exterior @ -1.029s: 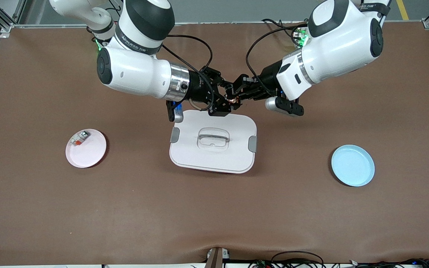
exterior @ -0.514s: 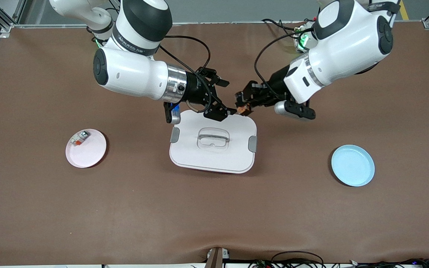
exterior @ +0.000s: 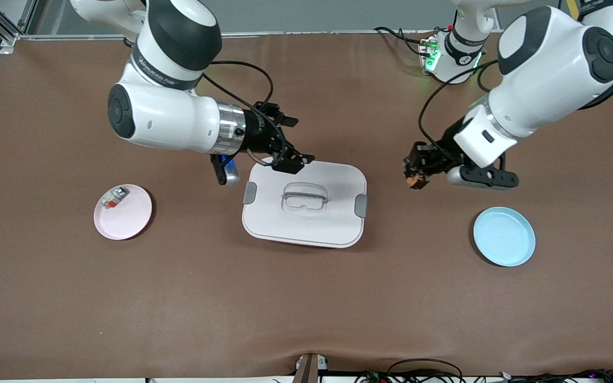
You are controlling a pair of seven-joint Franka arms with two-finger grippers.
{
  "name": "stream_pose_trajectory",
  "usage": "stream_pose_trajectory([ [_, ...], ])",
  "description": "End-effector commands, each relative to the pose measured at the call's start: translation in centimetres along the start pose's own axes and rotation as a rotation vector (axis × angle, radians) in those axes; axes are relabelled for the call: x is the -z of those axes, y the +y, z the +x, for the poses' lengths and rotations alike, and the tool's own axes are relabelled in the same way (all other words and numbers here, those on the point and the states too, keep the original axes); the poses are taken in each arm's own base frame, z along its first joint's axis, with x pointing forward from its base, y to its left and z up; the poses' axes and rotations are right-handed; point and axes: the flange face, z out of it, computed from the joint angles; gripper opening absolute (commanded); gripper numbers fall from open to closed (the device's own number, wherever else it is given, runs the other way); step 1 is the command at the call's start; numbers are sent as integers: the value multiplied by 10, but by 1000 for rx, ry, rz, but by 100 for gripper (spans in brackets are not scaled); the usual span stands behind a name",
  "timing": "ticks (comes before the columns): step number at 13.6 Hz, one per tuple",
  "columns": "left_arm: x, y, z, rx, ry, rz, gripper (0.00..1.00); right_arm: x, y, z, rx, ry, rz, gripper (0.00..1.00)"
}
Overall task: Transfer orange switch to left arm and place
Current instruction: 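Carry the switch to the blue plate while the right gripper withdraws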
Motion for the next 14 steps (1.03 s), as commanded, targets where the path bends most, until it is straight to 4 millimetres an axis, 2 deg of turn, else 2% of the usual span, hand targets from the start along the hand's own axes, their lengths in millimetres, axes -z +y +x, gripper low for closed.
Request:
stream_pose_trajectory([
  [1,1,-35,4,-62,-33,84,0,23,29,4,172,95,-23,100],
  [4,-15,-91,12,-190,-103,224,0,56,67,51,380,158,-49,100],
  [6,-30,-118,13,-299,-151,331,0,72,91,87,520,271,-123,100],
  [8,-37,-140,19,-359,-182,366,0,91,100,110,642,396,-204,100],
  [11,-60,-161,27,-470,-243,446,0,127,107,153,779,478,-283,100],
  [14,-84,-187,36,-577,-302,485,0,176,119,201,903,548,-347,100],
])
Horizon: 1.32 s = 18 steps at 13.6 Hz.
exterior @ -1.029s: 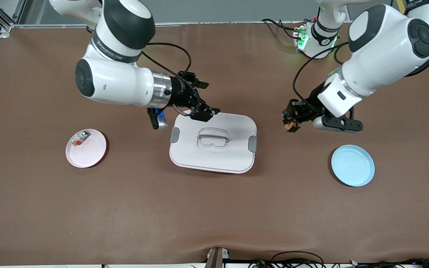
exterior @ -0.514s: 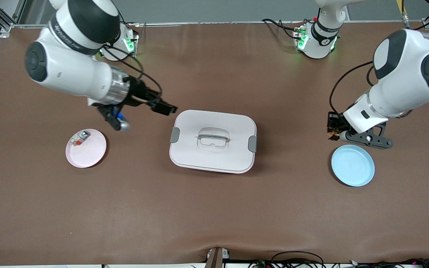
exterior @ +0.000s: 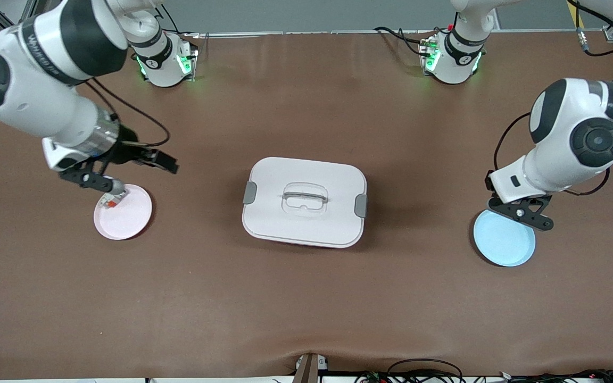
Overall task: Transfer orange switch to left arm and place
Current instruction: 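Carry the switch to the blue plate while the right gripper withdraws, then lower the switch onto the blue plate with the left gripper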
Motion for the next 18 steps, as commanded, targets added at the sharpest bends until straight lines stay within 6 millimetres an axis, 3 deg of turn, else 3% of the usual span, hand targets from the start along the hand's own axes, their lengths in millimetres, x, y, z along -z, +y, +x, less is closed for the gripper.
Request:
stream_pose_trajectory([
  [1,-23,-19,2,-115,-25,32,0,17,61,22,111,56,-60,100],
  [4,-55,-44,0,-262,-36,2,0,48,114,44,174,119,-72,100],
  [6,-78,-67,-4,-371,-40,5,0,68,133,48,204,142,-98,100],
  [7,-89,-67,-4,-425,-43,18,0,80,138,48,214,144,-101,100],
  [10,-124,-76,-7,-576,-26,66,0,124,137,33,220,110,-141,100],
  [11,-137,-85,-10,-623,-7,62,0,130,133,29,227,105,-152,100],
  [15,-176,-108,-12,-842,62,84,0,132,126,27,237,96,-151,100],
  [18,-194,-105,-6,-938,66,102,0,132,121,27,245,100,-148,100],
])
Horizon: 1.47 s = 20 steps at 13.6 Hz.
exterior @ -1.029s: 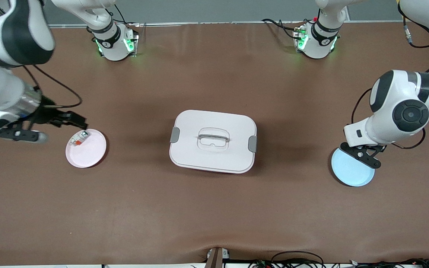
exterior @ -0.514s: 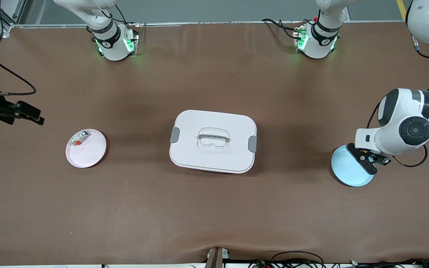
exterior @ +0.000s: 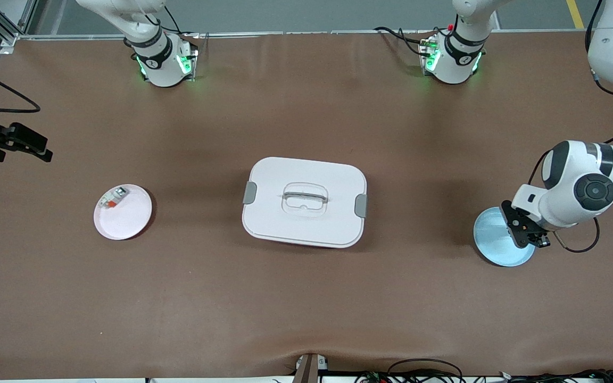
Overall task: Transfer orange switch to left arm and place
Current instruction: 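Lower the switch onto the blue plate with the left gripper, then open the left gripper and release the switch on the plate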
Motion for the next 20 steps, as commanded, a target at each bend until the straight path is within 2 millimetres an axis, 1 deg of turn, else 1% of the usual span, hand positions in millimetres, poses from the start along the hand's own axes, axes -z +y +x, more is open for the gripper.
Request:
stream_pose_trajectory([
  [1,-8,-1,9,-92,-12,30,0,3,-13,1,28,2,-24,100],
  [2,-17,-1,13,-115,-15,29,0,4,-15,1,30,4,-23,100],
  [4,-28,1,20,-138,-11,27,0,10,-15,2,31,14,-16,100],
  [6,-33,4,26,-147,-9,19,0,10,-14,2,31,11,-24,100],
  [7,-32,3,26,-144,-8,20,19,10,-15,2,31,11,-22,100],
  [8,-33,3,27,-127,-7,19,68,10,-13,2,31,11,-17,100],
  [9,-32,2,29,-117,0,18,100,10,-12,2,32,11,-9,100],
  [10,-30,0,30,-95,2,21,100,10,-11,2,30,11,-9,100],
  [12,-16,-5,28,-15,0,39,100,10,-15,2,36,11,-10,100],
  [13,0,-8,29,52,-8,57,100,9,-16,2,39,9,-9,100],
  [14,17,-7,37,127,-12,62,100,9,-16,2,39,9,-9,100],
  [16,64,-16,58,340,13,53,100,9,-14,2,38,9,-10,100],
  [17,91,-21,69,459,20,41,100,9,-13,2,36,9,-10,100],
  [18,117,-27,77,572,22,37,100,9,-13,2,36,9,-10,100],
  [19,143,-33,79,679,32,43,100,9,-14,2,38,9,-10,100],
  [20,161,-36,81,781,51,26,100,9,-15,2,39,8,-10,100],
])
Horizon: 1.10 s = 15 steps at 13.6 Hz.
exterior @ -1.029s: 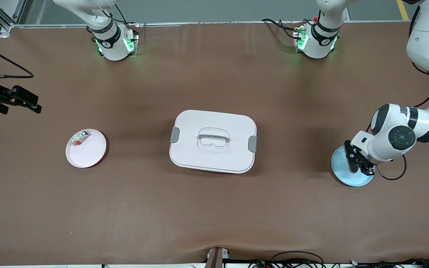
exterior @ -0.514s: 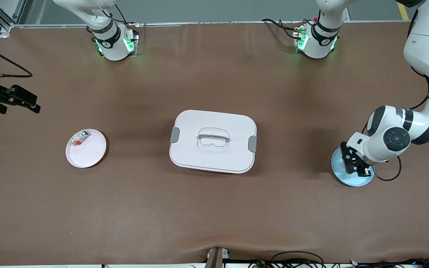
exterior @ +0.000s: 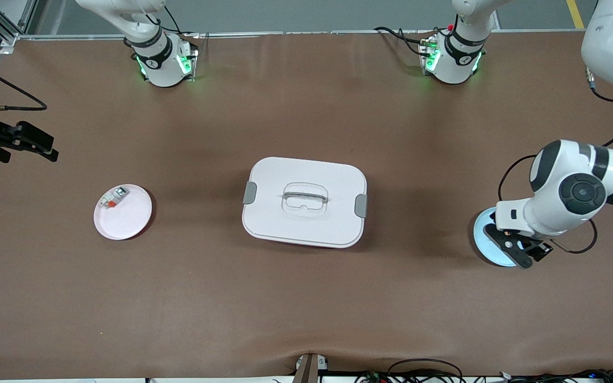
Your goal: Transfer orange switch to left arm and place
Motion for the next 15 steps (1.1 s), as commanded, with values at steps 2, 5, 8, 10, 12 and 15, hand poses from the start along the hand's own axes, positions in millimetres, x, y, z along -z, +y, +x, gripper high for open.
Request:
stream_pose_trajectory([
  [2,65,-17,-1,389,34,-41,100,3,-4,3,19,-3,-8,100],
  [5,128,-7,-13,653,64,-34,100,2,-5,2,22,-6,-10,100],
  [8,192,-13,-52,773,70,36,100,4,-3,2,19,-3,-10,100],
  [10,231,6,-73,817,39,-10,100,3,-3,2,20,-3,-10,100],
  [12,260,17,-99,871,40,-104,100,3,-1,3,17,0,-13,100],
  [15,288,43,-113,891,57,-146,100,3,15,2,-10,-7,-19,100],
])
